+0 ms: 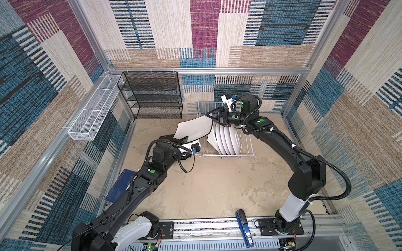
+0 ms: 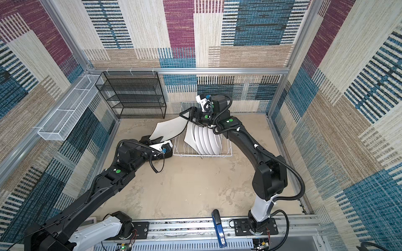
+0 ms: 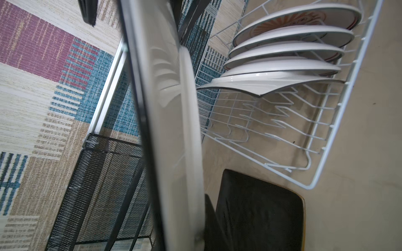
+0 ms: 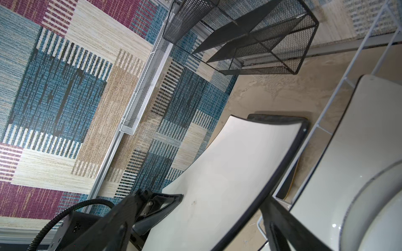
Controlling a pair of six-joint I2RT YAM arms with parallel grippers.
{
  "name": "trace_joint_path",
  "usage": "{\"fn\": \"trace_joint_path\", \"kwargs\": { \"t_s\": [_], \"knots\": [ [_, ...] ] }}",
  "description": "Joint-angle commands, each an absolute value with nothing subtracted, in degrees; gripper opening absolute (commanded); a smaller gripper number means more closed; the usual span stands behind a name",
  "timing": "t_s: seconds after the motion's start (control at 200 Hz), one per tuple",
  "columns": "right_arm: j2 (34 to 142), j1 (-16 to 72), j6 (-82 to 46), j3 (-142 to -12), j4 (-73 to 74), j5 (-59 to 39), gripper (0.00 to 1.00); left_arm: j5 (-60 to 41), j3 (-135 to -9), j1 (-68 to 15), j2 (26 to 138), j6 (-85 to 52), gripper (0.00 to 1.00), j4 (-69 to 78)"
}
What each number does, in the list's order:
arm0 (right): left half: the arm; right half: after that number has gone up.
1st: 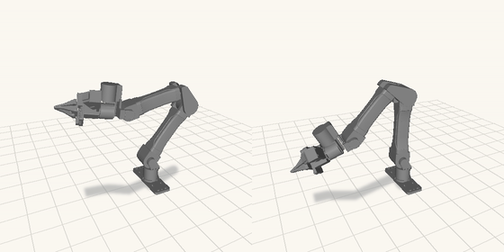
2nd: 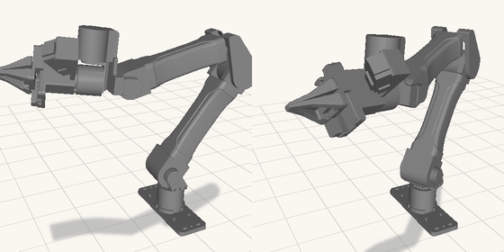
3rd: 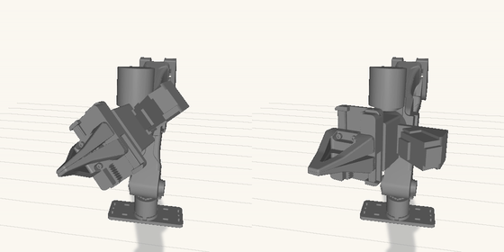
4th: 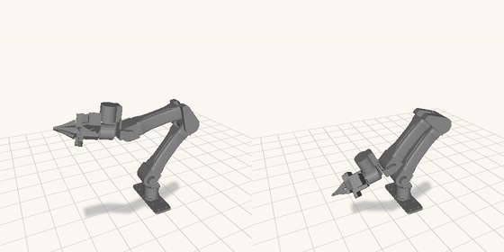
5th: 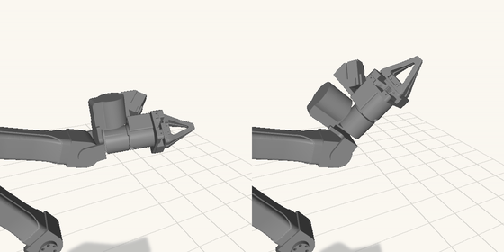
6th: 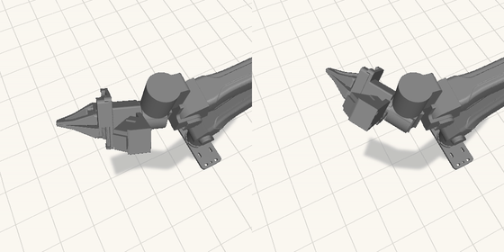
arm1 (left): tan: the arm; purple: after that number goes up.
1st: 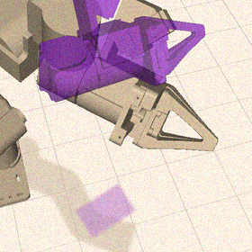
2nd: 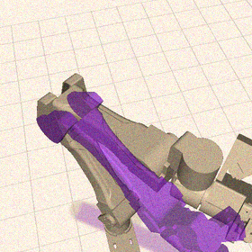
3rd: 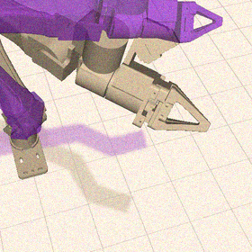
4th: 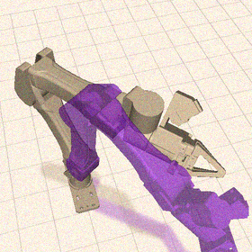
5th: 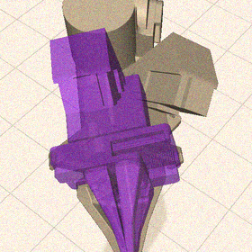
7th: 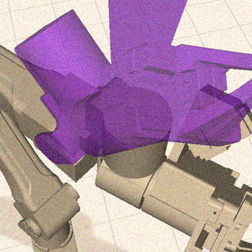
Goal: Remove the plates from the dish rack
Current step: 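Swing the white plate toward the right gripper while the right gripper reaches to it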
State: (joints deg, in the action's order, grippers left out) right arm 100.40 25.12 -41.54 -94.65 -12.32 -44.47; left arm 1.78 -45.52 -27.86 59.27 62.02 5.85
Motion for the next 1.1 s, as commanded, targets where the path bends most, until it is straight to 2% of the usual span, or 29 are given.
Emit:
{"fn": "trace_joint_path", "kwargs": {
  "t_s": [0.0,0.591,1.097],
  "knots": [
    [100.77,25.51,-42.52,-94.67,-12.72,-45.94,0.9,3.27,-45.48,-28.02,59.84,66.45,0.0,23.13],
    [103.29,26.32,-43.28,-95.71,-15.07,-47.33,0.64,2.94,-45.89,-28.73,64.09,69.52,0.0,27.68],
    [103.93,26.45,-43.3,-95.98,-14.77,-48.42,0.28,4.19,-46.43,-28.83,66.88,69.71,0.0,29.53]
  ]
}}
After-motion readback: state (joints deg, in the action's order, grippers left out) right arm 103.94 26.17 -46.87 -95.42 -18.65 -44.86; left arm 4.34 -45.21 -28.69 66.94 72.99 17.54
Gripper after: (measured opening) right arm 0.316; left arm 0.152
